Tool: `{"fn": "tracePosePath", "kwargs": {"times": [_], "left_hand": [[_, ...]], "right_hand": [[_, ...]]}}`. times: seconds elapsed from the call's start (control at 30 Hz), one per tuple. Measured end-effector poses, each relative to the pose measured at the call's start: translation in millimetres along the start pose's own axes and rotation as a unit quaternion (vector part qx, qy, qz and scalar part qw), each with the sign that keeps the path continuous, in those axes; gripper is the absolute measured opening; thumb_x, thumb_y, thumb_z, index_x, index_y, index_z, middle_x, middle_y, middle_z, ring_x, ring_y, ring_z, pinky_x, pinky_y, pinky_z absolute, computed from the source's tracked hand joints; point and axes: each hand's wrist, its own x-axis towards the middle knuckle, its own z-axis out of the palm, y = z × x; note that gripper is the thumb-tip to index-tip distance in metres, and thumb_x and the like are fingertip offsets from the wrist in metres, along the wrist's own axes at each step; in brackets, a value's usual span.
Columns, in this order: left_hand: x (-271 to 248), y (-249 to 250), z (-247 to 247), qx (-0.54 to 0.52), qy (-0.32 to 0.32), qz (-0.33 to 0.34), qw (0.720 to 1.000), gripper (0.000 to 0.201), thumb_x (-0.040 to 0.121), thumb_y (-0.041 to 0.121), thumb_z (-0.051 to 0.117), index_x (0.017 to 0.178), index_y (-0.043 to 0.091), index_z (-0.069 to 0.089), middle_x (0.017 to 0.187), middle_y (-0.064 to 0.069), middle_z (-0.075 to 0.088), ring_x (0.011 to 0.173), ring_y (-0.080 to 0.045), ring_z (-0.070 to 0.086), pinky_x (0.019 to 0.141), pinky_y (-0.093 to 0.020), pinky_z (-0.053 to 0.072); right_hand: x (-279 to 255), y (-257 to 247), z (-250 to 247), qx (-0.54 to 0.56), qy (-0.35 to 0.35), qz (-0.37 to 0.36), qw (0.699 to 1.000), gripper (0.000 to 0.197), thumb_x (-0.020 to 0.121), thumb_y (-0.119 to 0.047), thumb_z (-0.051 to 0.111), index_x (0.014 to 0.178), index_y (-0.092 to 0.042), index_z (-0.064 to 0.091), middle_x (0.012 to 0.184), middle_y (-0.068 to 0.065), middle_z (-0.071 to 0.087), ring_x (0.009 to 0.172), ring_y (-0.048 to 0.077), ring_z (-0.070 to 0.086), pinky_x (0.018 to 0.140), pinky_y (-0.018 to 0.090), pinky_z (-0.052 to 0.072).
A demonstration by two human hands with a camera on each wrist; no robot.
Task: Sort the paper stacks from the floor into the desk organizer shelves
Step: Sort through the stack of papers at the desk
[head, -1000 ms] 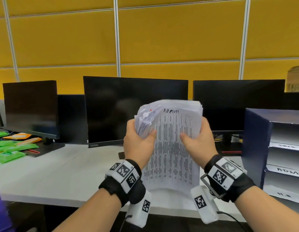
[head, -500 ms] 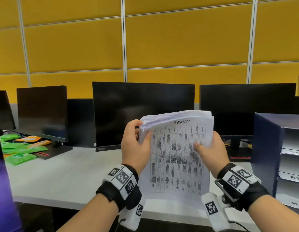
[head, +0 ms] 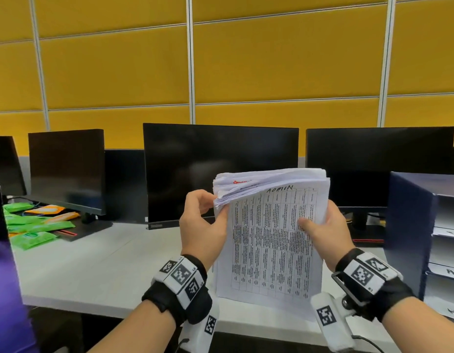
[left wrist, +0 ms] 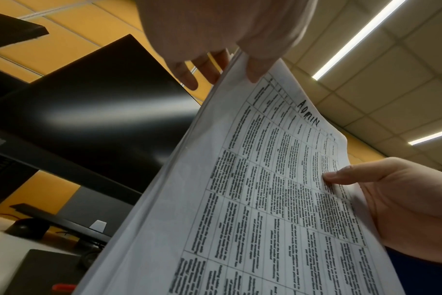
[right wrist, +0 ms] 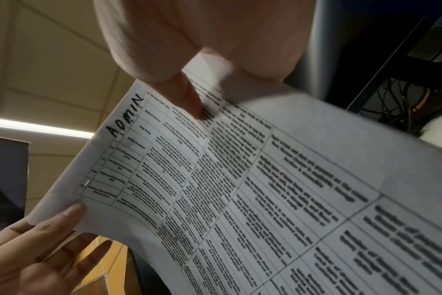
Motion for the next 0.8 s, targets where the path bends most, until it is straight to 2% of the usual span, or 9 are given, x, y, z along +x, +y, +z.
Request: {"fn": "tracePosePath", "kwargs": {"times": [0.1, 0.17, 0.27, 0.33, 0.4, 0.5, 0.63, 0.7, 0.8], "left_hand": [[2, 2, -1, -0.009, -0.028, -0.005, 1.0, 0.029, 0.083, 0.027, 0.074, 0.1, 0.036, 0.052, 0.096, 0.023, 0.058, 0.096, 0.01, 0.054, 0.074, 0.001, 0.041], [5, -2, -2, -0.002, -0.06, 0.016, 0.998, 0.026, 0.083, 0.032, 0.072, 0.105, 0.034, 0.058, 0.103, 0.02, 0.059, 0.1, 0.003, 0.055, 0.078, -0.006, 0.043], [9, -6, -4, 0.007, -0.111, 0.039, 0.993, 0.029, 0.081, 0.058, 0.062, 0.1, 0.037, 0.064, 0.111, 0.02, 0.05, 0.109, -0.002, 0.05, 0.087, -0.016, 0.045], [11, -5, -5, -0.012, -0.117, 0.027, 0.993, 0.04, 0.08, 0.065, 0.049, 0.095, 0.032, 0.068, 0.119, 0.018, 0.046, 0.117, -0.003, 0.045, 0.095, -0.019, 0.041], [14, -5, -7, -0.006, -0.12, 0.035, 0.992, 0.052, 0.081, 0.064, 0.041, 0.093, 0.023, 0.072, 0.128, 0.014, 0.046, 0.12, -0.003, 0.041, 0.097, -0.011, 0.031], [20, -3, -9, 0.04, -0.136, 0.051, 0.989, 0.059, 0.084, 0.064, 0.032, 0.094, 0.021, 0.072, 0.129, 0.023, 0.043, 0.113, 0.004, 0.036, 0.089, -0.006, 0.024], [31, -5, -11, 0.082, -0.148, 0.06, 0.984, 0.062, 0.086, 0.065, 0.026, 0.098, 0.02, 0.069, 0.132, 0.016, 0.047, 0.116, -0.007, 0.036, 0.097, -0.025, 0.031], [36, -6, -14, 0.098, -0.156, 0.069, 0.981, 0.064, 0.089, 0.065, 0.023, 0.104, 0.023, 0.069, 0.125, 0.016, 0.055, 0.115, -0.012, 0.041, 0.098, -0.035, 0.036], [40, 0, -17, 0.102, -0.171, 0.067, 0.978, 0.061, 0.09, 0.063, 0.021, 0.094, 0.025, 0.069, 0.095, 0.019, 0.06, 0.1, -0.017, 0.047, 0.089, -0.045, 0.041]], "right_hand": [[0, 0, 0, 0.001, 0.0, 0.001, 1.0, 0.039, 0.085, 0.002, 0.061, 0.116, -0.02, 0.05, 0.101, -0.007, 0.06, 0.09, 0.006, 0.059, 0.066, 0.023, 0.048], [0, 0, 0, 0.003, 0.0, 0.003, 1.0, 0.039, 0.085, 0.002, 0.061, 0.115, -0.021, 0.05, 0.101, -0.007, 0.061, 0.091, 0.007, 0.059, 0.069, 0.025, 0.049], [-1, -1, 0, 0.008, 0.0, 0.002, 1.0, 0.039, 0.085, 0.003, 0.061, 0.114, -0.021, 0.05, 0.101, -0.007, 0.061, 0.091, 0.006, 0.059, 0.071, 0.026, 0.049], [-1, -2, 1, 0.013, -0.002, -0.001, 1.0, 0.039, 0.085, 0.004, 0.061, 0.113, -0.021, 0.049, 0.099, -0.007, 0.06, 0.09, 0.006, 0.059, 0.07, 0.025, 0.049], [-2, -3, 0, 0.016, -0.004, -0.003, 1.0, 0.038, 0.085, 0.004, 0.061, 0.112, -0.021, 0.049, 0.099, -0.007, 0.061, 0.089, 0.005, 0.059, 0.071, 0.025, 0.05], [-3, -3, -1, 0.019, -0.016, -0.006, 1.0, 0.04, 0.086, 0.004, 0.06, 0.112, -0.024, 0.049, 0.1, -0.008, 0.061, 0.09, 0.006, 0.059, 0.069, 0.023, 0.048], [-5, -3, -3, 0.028, -0.027, -0.014, 0.999, 0.04, 0.086, 0.003, 0.06, 0.108, -0.028, 0.049, 0.104, -0.006, 0.062, 0.094, 0.008, 0.06, 0.07, 0.024, 0.049], [-6, -3, -3, 0.036, -0.036, -0.017, 0.999, 0.042, 0.085, 0.004, 0.06, 0.104, -0.032, 0.05, 0.105, -0.005, 0.062, 0.097, 0.01, 0.061, 0.074, 0.028, 0.051], [-6, -3, -4, 0.038, -0.038, -0.021, 0.998, 0.042, 0.084, 0.004, 0.061, 0.102, -0.033, 0.051, 0.107, -0.002, 0.063, 0.099, 0.012, 0.062, 0.077, 0.031, 0.052]]}}
